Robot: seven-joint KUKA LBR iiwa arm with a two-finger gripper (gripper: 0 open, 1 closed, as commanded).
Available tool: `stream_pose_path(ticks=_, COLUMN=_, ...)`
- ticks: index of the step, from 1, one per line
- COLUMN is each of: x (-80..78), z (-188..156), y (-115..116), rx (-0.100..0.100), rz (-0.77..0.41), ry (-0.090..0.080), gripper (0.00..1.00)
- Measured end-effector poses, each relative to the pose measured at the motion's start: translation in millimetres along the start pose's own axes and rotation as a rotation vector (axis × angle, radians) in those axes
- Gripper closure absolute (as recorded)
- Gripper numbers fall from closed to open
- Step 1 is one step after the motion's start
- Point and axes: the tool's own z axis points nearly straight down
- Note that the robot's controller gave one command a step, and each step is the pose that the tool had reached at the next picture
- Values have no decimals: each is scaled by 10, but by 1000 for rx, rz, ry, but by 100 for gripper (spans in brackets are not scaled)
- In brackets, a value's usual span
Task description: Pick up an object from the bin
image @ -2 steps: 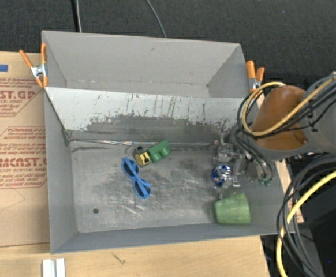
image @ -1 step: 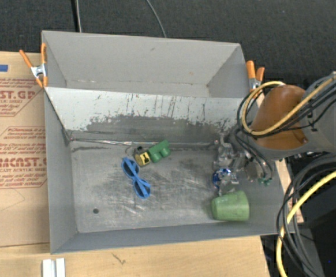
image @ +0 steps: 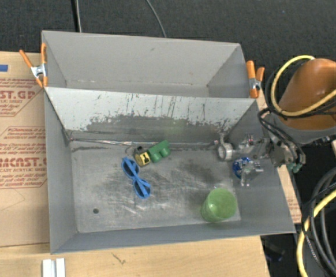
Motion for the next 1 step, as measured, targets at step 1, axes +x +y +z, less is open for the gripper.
stream_pose_path(ticks=1, x=-78, z=-661, y=-135, rx=1, rz=-2, ry=-1, gripper=100)
